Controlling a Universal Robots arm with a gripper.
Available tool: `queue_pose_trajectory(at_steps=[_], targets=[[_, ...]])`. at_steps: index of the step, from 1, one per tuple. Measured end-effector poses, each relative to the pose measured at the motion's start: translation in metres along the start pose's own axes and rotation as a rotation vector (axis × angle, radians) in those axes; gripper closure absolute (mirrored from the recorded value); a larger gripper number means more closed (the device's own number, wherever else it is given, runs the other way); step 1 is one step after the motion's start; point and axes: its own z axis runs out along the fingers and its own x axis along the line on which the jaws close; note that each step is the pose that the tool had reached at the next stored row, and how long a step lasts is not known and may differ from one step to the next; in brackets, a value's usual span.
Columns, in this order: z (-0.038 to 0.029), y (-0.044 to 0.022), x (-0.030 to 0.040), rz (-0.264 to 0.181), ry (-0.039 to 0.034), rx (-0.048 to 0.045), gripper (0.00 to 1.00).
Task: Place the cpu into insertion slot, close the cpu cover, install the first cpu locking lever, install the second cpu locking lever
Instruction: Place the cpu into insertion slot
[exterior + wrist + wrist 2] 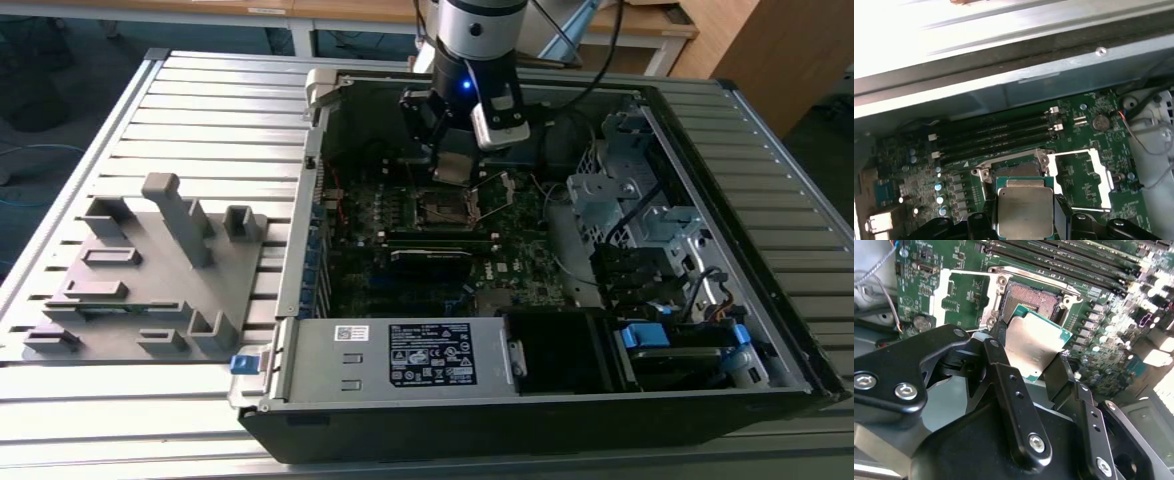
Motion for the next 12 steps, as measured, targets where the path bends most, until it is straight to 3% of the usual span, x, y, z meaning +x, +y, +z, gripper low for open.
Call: queue_pose_trajectory(at_steps=[7,12], targets=[[0.0002,0.0,0.0,0.124,-0.0112,-0.0001,0.46],[0.0002,0.0,0.0,0.136,-0.0123,-0.0001,0.46]])
